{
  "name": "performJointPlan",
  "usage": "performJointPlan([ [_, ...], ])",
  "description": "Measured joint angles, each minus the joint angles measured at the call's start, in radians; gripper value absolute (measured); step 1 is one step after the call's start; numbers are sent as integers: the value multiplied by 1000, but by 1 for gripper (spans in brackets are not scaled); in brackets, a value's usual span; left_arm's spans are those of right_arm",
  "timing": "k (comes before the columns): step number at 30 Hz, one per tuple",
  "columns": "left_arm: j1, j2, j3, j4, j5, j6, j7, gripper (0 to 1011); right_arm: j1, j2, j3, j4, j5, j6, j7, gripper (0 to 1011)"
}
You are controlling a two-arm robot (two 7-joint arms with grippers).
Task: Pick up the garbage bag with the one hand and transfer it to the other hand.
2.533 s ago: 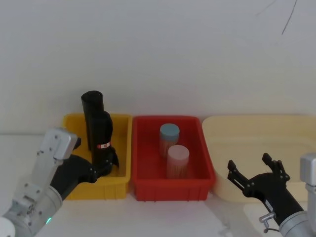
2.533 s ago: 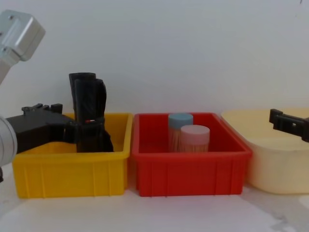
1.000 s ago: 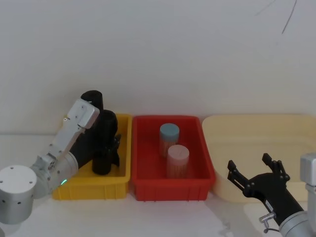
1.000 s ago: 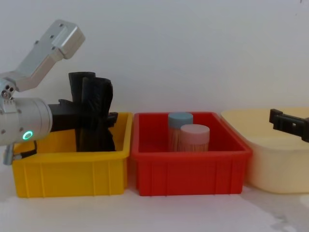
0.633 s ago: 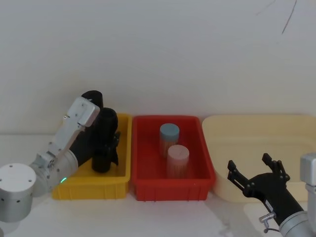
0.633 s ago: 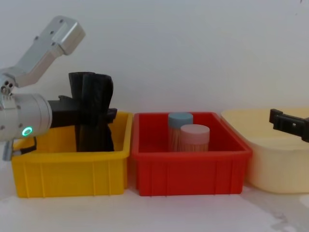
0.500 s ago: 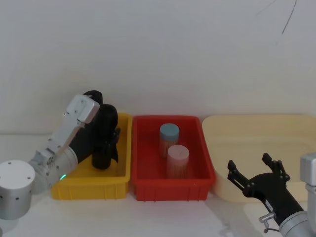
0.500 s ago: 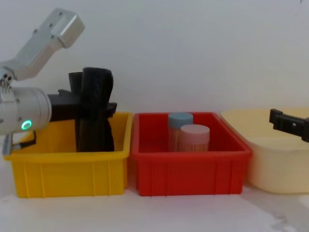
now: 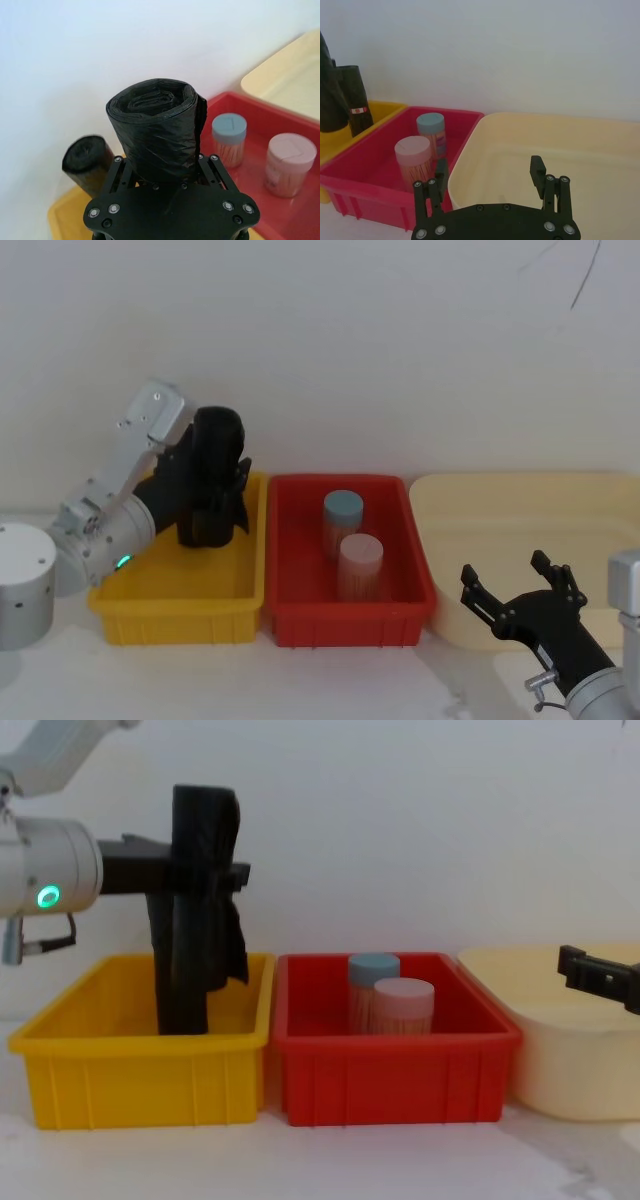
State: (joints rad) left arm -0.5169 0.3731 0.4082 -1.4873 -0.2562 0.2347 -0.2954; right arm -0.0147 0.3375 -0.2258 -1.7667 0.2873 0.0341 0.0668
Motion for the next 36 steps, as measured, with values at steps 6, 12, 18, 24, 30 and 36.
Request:
performJointPlan([
  [6, -19, 1, -4, -20, -18, 12, -40, 439, 0, 0, 0, 0, 0, 0, 0, 1004],
  [12, -47, -7, 7, -18, -38, 7, -92, 439, 0, 0, 0, 0, 0, 0, 0, 1004],
  [18, -80, -22, 30, 9, -49, -11, -140, 439, 0, 0, 0, 0, 0, 0, 0, 1004],
  [24, -123, -39, 72, 55, -46, -29, -188, 439, 0, 0, 0, 0, 0, 0, 0, 1004],
  [30, -151, -47, 107, 88, -25, -33, -204, 439, 0, 0, 0, 0, 0, 0, 0, 1004],
  [36, -170, -52, 124, 105, -8, -35, -209, 439, 0, 0, 0, 0, 0, 0, 0, 1004],
])
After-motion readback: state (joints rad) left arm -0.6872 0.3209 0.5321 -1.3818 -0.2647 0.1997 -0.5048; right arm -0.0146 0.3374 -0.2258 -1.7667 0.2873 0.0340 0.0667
